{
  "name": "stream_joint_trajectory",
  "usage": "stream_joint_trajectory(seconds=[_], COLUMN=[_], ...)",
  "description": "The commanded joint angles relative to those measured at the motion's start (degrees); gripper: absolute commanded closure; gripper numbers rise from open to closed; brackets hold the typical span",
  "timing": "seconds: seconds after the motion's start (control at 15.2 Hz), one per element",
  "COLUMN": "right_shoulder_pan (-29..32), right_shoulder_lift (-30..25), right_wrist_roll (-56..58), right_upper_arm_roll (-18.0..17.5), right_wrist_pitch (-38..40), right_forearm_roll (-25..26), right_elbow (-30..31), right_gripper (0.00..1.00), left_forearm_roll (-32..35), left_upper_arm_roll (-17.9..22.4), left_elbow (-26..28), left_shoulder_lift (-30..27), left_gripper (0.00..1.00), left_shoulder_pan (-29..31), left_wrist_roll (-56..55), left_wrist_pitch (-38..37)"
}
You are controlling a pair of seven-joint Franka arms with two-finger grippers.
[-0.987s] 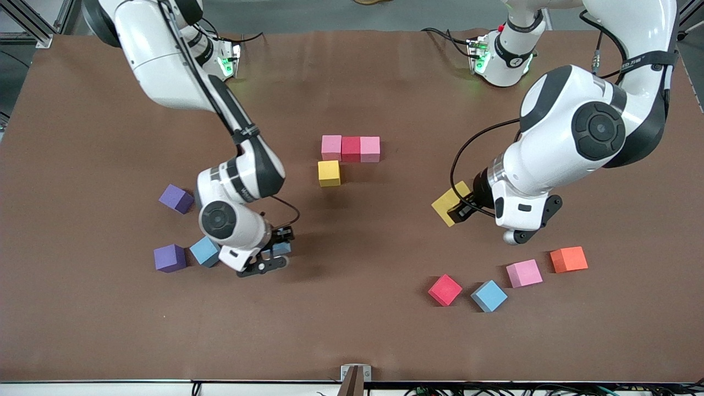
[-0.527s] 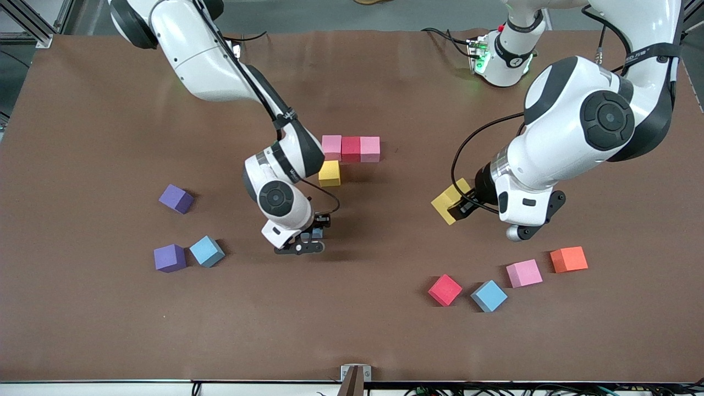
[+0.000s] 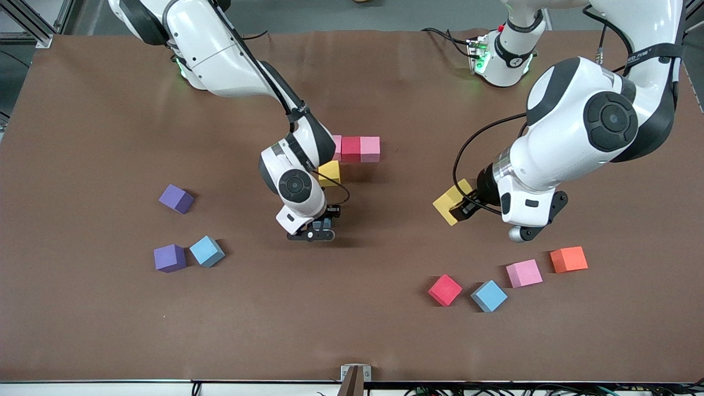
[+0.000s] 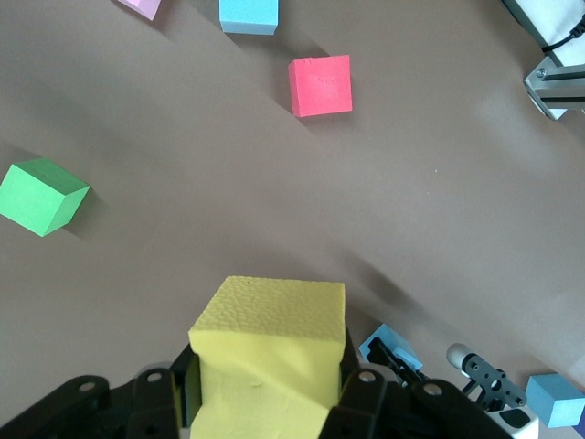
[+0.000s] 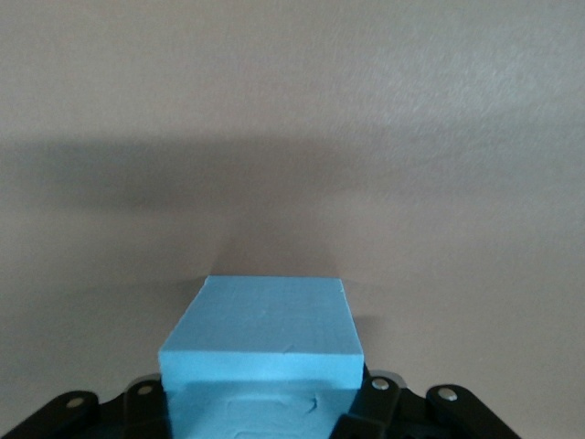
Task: Arrange 11 blocks into digit 3
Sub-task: 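Carry the blue cube toward the placed yellow cube with the right gripper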
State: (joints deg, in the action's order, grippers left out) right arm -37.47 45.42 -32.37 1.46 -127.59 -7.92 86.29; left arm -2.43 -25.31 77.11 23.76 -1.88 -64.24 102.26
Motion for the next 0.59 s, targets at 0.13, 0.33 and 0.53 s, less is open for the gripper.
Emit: stream_joint_trajectory(seconds=[0.13,0.33,0.53], right_shoulder_pan=[-2.60,-3.22,-3.31], right_shoulder_lift=[-2.70,-3.67,-4.28], right_wrist_roll=[-2.44,-1.91,-1.47], right_upper_arm_roll=[-0.32,-0.58,-1.02], right_wrist_pitch=[-1.61,-2.84,-2.75], right_forearm_roll=[-0.70,-0.52,-0.43], right_elbow=[6.95,9.16,9.69], right_gripper=[0.72,0.72,0.72], left_forearm_roll=[-1.09,-1.18,-1.18], left_upper_arm_roll=[-0.35,-0.44,-0.44], left_elbow=[0.23,0.15,0.15], left_shoulder_lift=[-1.08,-1.69,-2.40], left_gripper=[1.00,1.00,1.00], left_shoulder_pan=[0.21,0.12,-0.05], left_wrist_roll=[0.25,0.43,0.52], left_wrist_pitch=[-5.40,-7.77,-7.95])
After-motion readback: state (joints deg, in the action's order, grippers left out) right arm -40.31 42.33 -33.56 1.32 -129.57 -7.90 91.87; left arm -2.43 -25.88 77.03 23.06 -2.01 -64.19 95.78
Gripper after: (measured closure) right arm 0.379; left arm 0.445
